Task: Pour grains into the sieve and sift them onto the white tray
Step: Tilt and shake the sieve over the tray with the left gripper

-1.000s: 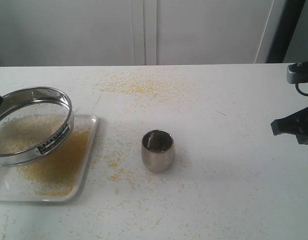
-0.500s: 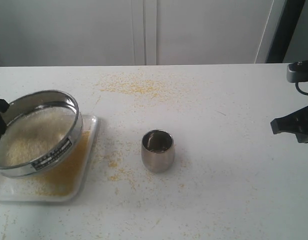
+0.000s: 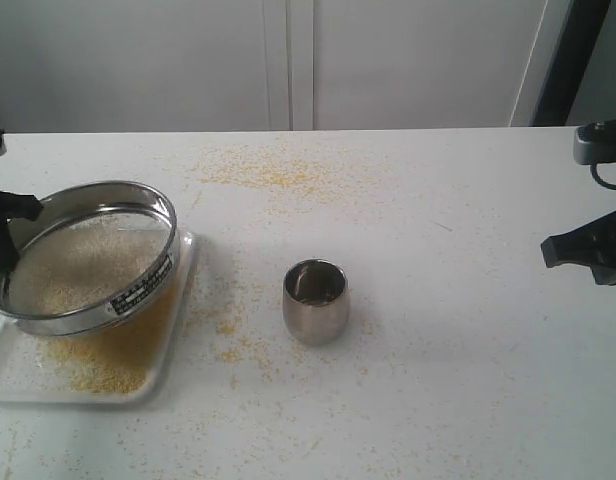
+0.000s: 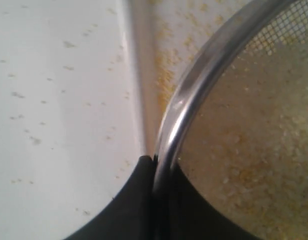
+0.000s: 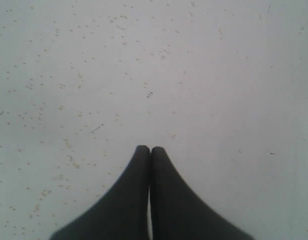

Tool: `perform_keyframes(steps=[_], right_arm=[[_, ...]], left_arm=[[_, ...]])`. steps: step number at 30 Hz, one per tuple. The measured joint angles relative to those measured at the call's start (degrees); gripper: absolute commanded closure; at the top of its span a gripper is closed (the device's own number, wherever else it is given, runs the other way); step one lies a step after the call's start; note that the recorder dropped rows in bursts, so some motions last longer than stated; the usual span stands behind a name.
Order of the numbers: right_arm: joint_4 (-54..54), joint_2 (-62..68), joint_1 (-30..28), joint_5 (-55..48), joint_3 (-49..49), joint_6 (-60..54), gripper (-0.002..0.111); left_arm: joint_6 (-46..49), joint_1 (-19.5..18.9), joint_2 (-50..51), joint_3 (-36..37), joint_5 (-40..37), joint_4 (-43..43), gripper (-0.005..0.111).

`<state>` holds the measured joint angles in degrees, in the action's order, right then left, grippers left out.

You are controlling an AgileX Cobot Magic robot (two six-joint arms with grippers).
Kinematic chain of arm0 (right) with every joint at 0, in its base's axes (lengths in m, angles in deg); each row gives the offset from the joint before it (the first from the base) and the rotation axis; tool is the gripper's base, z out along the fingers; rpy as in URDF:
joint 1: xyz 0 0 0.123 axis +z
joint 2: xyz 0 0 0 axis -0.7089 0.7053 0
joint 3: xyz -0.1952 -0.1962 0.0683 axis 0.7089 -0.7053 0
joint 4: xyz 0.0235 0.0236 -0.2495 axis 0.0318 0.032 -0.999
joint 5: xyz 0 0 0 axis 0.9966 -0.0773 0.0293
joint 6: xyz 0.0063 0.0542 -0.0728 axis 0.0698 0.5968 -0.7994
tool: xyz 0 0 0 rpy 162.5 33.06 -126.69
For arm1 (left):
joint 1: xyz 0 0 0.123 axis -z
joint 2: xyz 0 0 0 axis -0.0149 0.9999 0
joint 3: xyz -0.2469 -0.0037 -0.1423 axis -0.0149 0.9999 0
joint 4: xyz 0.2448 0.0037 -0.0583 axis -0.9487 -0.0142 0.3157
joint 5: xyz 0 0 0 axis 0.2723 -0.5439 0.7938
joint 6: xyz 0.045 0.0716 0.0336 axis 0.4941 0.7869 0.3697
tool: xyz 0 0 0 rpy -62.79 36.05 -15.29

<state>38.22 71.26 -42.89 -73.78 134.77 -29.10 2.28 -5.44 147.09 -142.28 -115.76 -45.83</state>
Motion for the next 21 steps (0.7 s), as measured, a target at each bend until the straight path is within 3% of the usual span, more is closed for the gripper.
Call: perform_keyframes(steps=[4,7,9,10,14,16,19,21], right_arm=[[0.0,0.0,0.0,0.0,0.0,0.0,0.108],[0.0,0.0,0.0,0.1,0.0,0.0,0.108],[0.0,0.0,0.0,0.1,0.0,0.0,0.108],[0.0,0.0,0.0,0.1,0.0,0.0,0.108],[0.0,0.0,0.0,0.1,0.0,0.0,0.108],[0.0,0.0,0.0,0.1,0.0,0.0,0.108],[0.0,0.0,0.0,0.1,0.0,0.0,0.108],[0.0,0.0,0.0,0.1,0.0,0.0,0.108]], left_arm=[[12.8,1.6,0.0,0.0,0.4,-0.6,0.107],[2.1,2.8,0.0,0.0,-1.5,-7.1,0.107],[-6.7,1.5,0.0,0.0,0.1,-9.2,0.107],[-6.5,1.1,0.1,0.0,1.1,-9.1,0.107],[11.5,1.9,0.1,0.0,-0.6,-1.5,0.107],[9.0,2.6,0.1,0.0,-2.5,-1.0,0.107],[-2.7,1.6,0.1,0.0,-1.3,-0.8,0.107],[3.0,1.0,0.2,-0.3,0.4,0.7,0.107]])
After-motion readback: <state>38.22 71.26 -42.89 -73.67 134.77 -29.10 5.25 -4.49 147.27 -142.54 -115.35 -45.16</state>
